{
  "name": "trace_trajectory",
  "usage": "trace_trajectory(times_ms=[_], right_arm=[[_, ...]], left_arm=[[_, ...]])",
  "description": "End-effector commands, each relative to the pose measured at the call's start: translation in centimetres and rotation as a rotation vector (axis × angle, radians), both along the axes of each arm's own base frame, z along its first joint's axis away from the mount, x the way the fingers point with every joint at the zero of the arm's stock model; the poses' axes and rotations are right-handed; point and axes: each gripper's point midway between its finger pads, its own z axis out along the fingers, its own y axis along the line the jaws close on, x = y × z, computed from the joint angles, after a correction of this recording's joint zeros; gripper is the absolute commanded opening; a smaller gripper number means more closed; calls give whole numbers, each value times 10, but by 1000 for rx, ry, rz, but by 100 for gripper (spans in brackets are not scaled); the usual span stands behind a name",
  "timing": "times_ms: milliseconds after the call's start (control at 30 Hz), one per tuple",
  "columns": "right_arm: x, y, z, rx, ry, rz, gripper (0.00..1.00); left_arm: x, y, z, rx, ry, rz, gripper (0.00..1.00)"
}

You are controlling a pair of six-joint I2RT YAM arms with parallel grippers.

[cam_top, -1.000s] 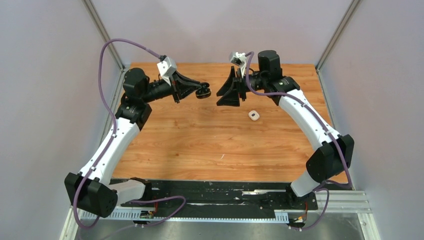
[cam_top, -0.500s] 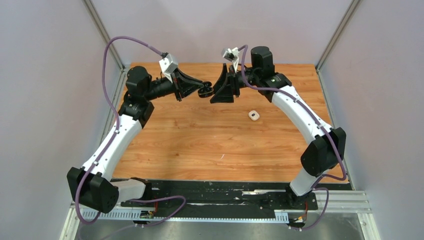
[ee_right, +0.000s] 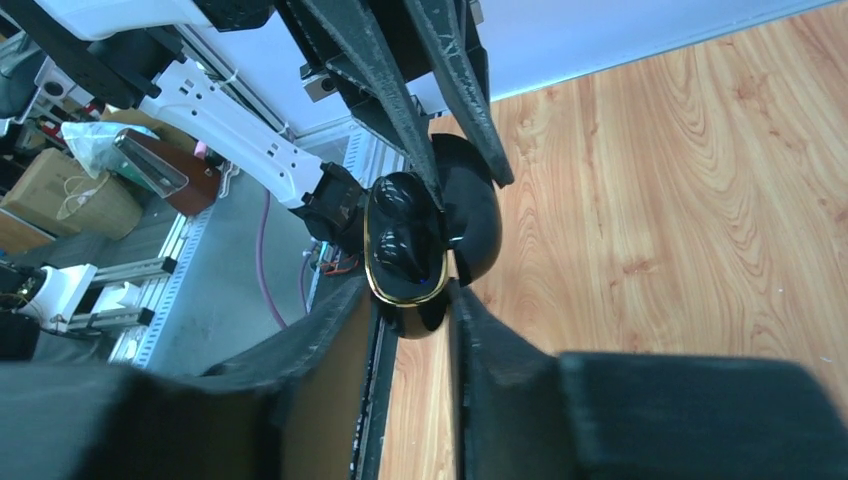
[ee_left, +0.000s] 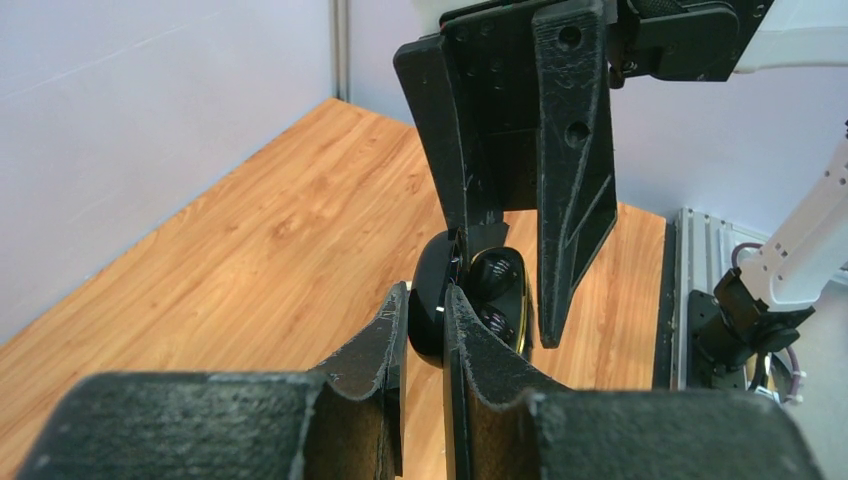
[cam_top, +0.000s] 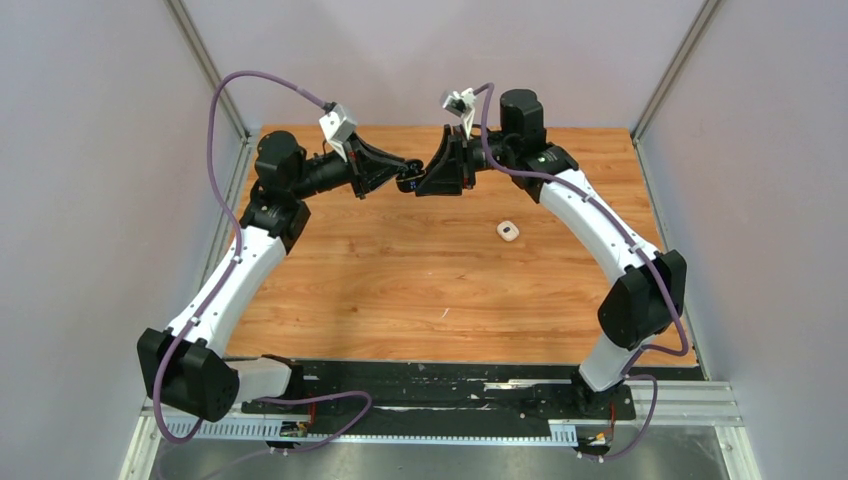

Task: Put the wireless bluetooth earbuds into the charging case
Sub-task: Close the charging case.

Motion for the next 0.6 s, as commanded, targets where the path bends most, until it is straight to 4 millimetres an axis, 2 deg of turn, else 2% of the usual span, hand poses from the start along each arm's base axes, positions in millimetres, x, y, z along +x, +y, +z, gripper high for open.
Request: trace_trajectory(times_ms=[0, 133, 367, 433, 500, 567], right_arm=[[-2, 4, 16, 37, -41, 31, 26], [0, 4, 12, 33, -35, 22, 1], [2, 3, 12, 31, -24, 18, 0], [1, 4, 13, 34, -16, 23, 9], [3, 4, 14, 34, 13, 14, 24], [3, 5, 16, 35, 55, 19, 30]], left_arm=[[-1, 0, 19, -23, -48, 9, 0], [0, 0, 20, -22, -42, 14, 0], [-4, 2, 19, -11, -46, 13, 0], [-4, 2, 19, -11, -50, 13, 0], [-4, 2, 19, -12, -55, 13, 0], [-3, 3, 20, -14, -61, 21, 0]])
